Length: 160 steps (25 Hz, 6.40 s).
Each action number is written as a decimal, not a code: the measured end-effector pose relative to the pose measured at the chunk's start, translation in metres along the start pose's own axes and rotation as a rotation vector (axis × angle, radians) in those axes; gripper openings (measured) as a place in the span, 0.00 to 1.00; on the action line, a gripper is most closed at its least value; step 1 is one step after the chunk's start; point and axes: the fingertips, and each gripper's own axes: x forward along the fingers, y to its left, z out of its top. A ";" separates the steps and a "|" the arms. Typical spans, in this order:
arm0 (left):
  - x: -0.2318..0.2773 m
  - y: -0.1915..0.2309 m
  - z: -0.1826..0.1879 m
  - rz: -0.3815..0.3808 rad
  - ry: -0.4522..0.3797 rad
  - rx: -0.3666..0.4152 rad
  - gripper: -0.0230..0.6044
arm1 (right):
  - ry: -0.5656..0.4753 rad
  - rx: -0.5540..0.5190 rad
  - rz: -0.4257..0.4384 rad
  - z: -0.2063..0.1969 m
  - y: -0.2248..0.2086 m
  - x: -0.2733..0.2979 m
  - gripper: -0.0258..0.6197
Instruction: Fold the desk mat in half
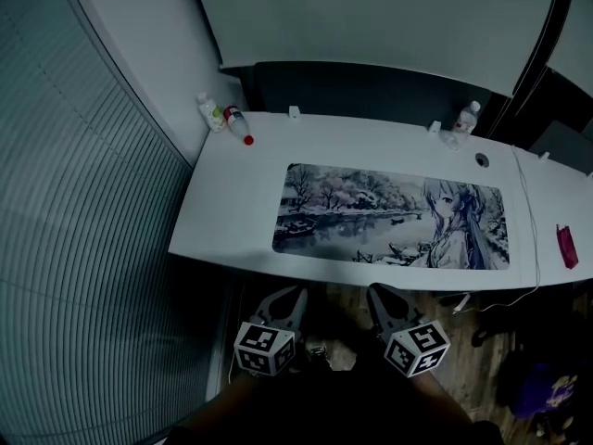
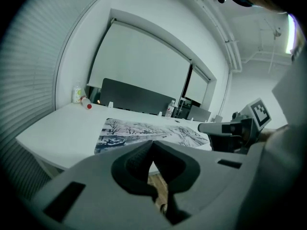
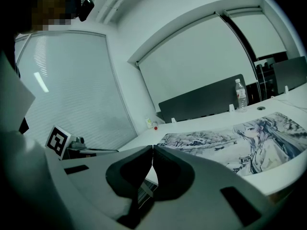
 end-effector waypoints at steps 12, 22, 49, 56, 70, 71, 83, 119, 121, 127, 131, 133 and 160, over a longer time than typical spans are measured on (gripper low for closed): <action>0.024 0.047 -0.015 0.149 0.042 -0.062 0.05 | 0.056 0.016 0.025 -0.003 -0.026 0.017 0.08; 0.052 0.095 -0.032 0.277 0.101 -0.095 0.14 | 0.133 0.020 0.080 -0.009 -0.045 0.044 0.08; 0.129 0.183 -0.066 0.487 0.306 -0.093 0.35 | 0.188 0.079 0.071 -0.012 -0.109 0.039 0.08; 0.128 0.183 -0.067 0.511 0.290 -0.083 0.36 | 0.169 0.081 0.054 -0.003 -0.115 0.030 0.08; 0.137 0.169 -0.064 0.427 0.315 -0.067 0.14 | 0.130 0.079 0.031 0.009 -0.101 0.033 0.08; 0.137 0.168 -0.063 0.419 0.315 -0.068 0.13 | 0.129 0.081 0.027 0.008 -0.100 0.033 0.08; 0.140 0.132 -0.029 0.265 0.256 0.031 0.10 | 0.071 0.094 -0.048 0.016 -0.093 0.024 0.08; 0.218 0.010 -0.045 0.031 0.383 0.167 0.09 | -0.034 0.235 -0.286 -0.003 -0.153 -0.091 0.08; 0.222 0.004 -0.048 0.036 0.393 0.168 0.09 | -0.034 0.251 -0.292 -0.007 -0.160 -0.097 0.08; 0.234 -0.012 -0.051 0.036 0.399 0.172 0.09 | -0.044 0.263 -0.289 -0.006 -0.175 -0.105 0.08; 0.241 -0.024 -0.051 0.026 0.401 0.177 0.09 | -0.050 0.279 -0.291 -0.007 -0.184 -0.111 0.08; 0.244 -0.031 -0.051 0.022 0.403 0.178 0.09 | -0.051 0.284 -0.293 -0.007 -0.189 -0.115 0.08; 0.289 -0.136 -0.064 -0.029 0.415 0.206 0.09 | -0.058 0.327 -0.336 -0.017 -0.259 -0.193 0.08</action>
